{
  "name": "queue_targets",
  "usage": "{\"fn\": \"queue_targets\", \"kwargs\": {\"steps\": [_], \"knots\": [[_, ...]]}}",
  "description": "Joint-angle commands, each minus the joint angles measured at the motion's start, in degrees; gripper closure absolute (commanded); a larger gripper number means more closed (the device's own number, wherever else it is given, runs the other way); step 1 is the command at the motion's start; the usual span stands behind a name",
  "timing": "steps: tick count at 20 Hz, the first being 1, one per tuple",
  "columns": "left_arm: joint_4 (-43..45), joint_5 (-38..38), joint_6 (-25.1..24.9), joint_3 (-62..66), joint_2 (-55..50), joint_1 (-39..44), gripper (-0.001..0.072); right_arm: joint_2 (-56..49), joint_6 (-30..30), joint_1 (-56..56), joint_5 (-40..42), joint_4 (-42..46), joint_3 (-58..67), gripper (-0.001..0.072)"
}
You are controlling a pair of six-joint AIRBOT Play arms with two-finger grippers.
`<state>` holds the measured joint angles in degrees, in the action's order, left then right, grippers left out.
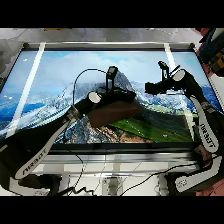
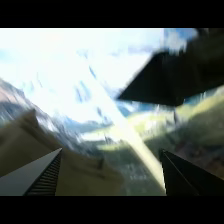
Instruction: Fold the clothes and pants, and hang the long-sleeved shirts on hangers.
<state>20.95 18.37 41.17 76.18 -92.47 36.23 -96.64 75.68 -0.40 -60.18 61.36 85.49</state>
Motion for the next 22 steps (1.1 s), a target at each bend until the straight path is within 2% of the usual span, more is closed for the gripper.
{"fn": "queue_targets", "kwargs": {"steps": [1,2,3,4,5,6,9,12,16,18,21,22], "knots": [[0.0,0.3,0.1,0.4,2.5,-3.0,-0.0007,-2.3,-15.8,-1.9,-5.9,-5.9,0.0,0.0699],[0.0,1.5,0.1,0.4,3.3,-4.0,-0.0006,-3.6,-21.5,-2.3,-10.0,-10.6,0.0,0.0698],[0.0,3.5,0.1,0.4,3.9,-5.3,-0.0006,-5.1,-23.5,-2.5,-13.4,-14.9,0.0,0.0697],[0.0,5.2,0.1,0.4,4.3,-6.3,-0.0006,-6.4,-22.7,-2.5,-13.1,-16.7,0.0,0.0571],[0.0,7.0,0.2,0.4,4.6,-7.2,-0.0006,-7.4,-19.4,-2.2,-10.8,-16.8,0.0,0.0284],[0.0,8.5,0.2,0.4,4.6,-7.9,-0.0006,-8.3,-15.2,-1.8,-8.0,-16.6,0.0,0.0107],[0.0,11.5,0.2,0.3,4.5,-8.8,-0.0005,-10.9,-9.2,-0.9,-1.8,-16.6,0.0,0.0081],[0.0,11.5,0.2,0.3,4.4,-8.8,-0.0005,-13.9,-5.1,-0.4,-2.9,-17.5,0.0,0.0081],[0.0,11.5,0.2,0.3,4.4,-9.0,-0.0005,-17.4,-5.2,0.5,-10.1,-23.9,0.1,0.0081],[0.1,11.5,0.1,0.3,4.4,-8.9,-0.0005,-18.5,-6.1,2.2,-11.3,-24.9,0.1,0.0082],[1.7,11.5,0.2,0.3,4.4,-9.1,-0.0005,-18.5,-11.7,6.1,-10.5,-25.1,0.8,0.0093],[3.1,11.5,0.2,0.3,4.4,-9.2,-0.0004,-18.5,-13.6,7.5,-9.6,-24.9,1.4,0.0138]]}}
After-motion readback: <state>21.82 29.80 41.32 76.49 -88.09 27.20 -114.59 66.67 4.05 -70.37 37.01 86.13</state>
